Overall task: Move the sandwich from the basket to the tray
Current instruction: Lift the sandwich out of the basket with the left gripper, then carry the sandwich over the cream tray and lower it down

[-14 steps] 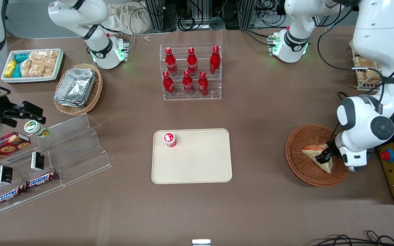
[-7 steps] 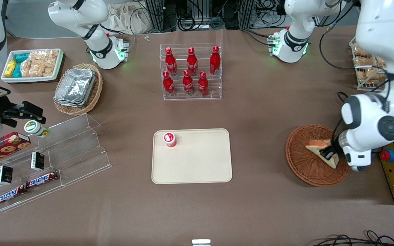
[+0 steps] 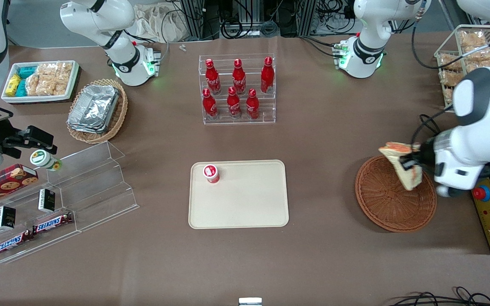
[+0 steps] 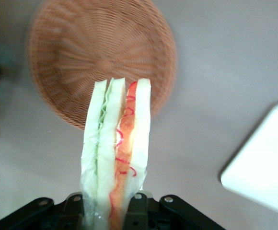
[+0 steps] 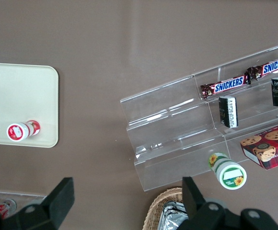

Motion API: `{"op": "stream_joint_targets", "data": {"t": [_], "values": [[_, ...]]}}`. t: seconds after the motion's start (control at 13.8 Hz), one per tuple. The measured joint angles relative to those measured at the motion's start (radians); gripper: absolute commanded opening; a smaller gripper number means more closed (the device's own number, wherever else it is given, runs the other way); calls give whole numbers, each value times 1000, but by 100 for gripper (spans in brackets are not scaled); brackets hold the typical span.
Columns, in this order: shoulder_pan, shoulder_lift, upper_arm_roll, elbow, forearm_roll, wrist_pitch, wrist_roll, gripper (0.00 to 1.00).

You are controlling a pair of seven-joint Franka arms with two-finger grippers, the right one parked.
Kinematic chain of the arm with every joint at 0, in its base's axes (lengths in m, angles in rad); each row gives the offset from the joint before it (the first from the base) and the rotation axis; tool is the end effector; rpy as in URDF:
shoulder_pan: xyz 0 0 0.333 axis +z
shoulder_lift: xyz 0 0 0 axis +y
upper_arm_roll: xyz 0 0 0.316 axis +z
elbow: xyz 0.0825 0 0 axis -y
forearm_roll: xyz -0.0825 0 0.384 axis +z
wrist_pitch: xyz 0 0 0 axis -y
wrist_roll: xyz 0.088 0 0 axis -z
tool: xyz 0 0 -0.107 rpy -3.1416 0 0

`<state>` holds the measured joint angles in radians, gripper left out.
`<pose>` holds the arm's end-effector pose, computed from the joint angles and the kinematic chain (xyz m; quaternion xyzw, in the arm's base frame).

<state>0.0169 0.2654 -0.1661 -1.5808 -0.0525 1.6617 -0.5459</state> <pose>0.6146 -0.0879 0.4723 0.9741 0.2015 -0.1011 0.0141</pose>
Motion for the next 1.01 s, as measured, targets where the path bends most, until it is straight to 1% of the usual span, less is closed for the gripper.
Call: {"op": "stream_joint_targets", "data": {"t": [0.07,0.22,0.36,0.51,0.72,1.01], "values": [[-2,9,-46,0,-3,8,13,0],[-10,37,-148,0,-4,77,20,0],[-55,80,-215,-1,3,160,19,0],[-142,132,-226,-2,47,242,1,0],[-252,228,-227,-3,152,374,-116,0],[-319,370,-225,-2,247,524,-180,0]]}}
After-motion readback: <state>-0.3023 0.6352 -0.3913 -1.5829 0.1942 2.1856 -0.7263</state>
